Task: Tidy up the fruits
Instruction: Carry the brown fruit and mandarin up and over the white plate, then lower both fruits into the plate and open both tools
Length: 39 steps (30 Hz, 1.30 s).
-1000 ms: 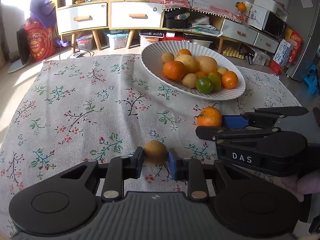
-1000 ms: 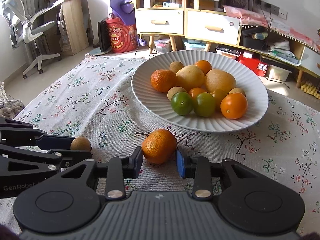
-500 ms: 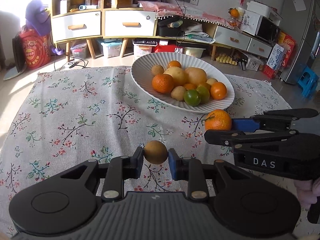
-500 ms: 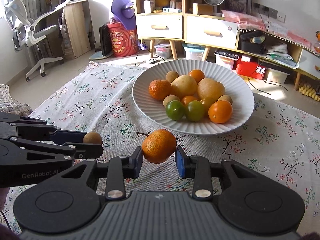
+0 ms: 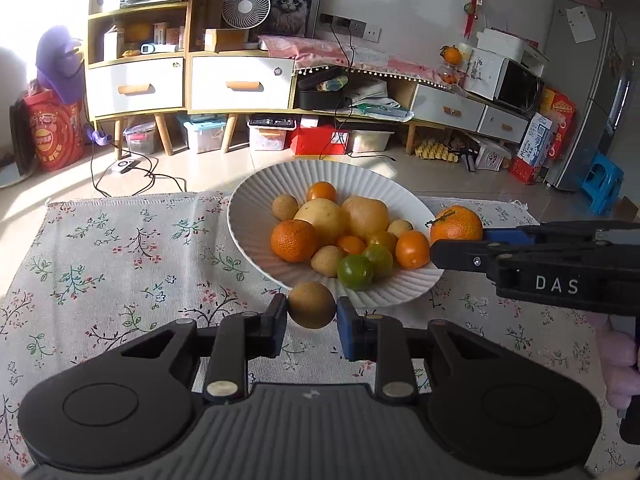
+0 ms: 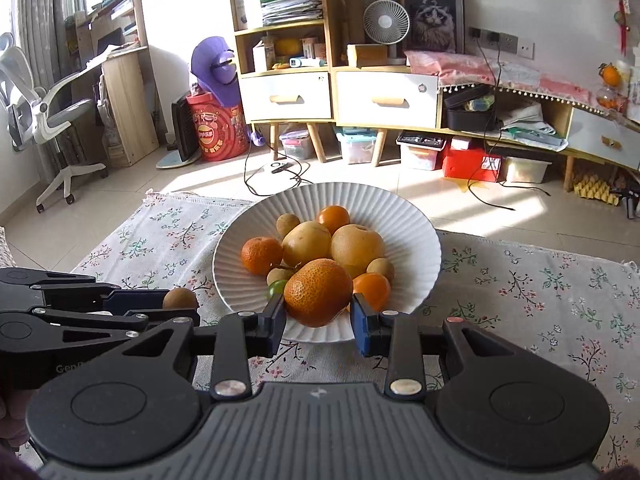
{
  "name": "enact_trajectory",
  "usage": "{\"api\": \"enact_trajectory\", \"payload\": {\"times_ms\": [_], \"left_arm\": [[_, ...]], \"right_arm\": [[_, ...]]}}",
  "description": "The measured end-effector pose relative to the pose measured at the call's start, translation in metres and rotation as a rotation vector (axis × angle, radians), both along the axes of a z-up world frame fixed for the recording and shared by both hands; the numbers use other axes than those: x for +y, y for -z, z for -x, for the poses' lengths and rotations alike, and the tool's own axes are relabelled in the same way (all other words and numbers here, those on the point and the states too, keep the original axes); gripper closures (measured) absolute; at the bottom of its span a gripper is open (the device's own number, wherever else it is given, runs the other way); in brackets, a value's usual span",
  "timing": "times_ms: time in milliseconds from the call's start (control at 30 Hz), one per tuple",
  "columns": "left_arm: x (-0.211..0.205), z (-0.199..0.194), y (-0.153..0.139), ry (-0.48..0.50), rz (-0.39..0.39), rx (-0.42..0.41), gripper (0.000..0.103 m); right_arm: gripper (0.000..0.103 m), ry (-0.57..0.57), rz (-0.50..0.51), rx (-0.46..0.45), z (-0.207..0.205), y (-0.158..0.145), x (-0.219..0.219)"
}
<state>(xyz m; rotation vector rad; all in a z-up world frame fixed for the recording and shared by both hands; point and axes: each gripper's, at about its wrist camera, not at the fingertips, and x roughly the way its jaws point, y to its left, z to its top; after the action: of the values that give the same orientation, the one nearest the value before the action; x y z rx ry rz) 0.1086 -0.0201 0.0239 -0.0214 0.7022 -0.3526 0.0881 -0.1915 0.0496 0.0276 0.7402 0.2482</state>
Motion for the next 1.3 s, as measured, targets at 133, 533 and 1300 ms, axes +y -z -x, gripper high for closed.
{"api": "enact_trajectory", "payload": {"times_ms": [133,533,1300], "left_arm": [[-0.01,-0.008,0.002,0.005,0.005,-0.018,0.083],[-0.016,-0.025,0.015,-0.008,-0.006,-0.02,0.082],[-0.019,-0.031,0.018,0.019,-0.028,-0.049,0.079]], "right_arm": [[0.072,0.045,-0.012,-0.017,-0.012,-0.001,-0.016],[0.071,0.053,0.008,-0.015,-0.046,0.015,-0.036],[0.069,0.018,0.08,0.063,-0.071,0.027,-0.036]]}}
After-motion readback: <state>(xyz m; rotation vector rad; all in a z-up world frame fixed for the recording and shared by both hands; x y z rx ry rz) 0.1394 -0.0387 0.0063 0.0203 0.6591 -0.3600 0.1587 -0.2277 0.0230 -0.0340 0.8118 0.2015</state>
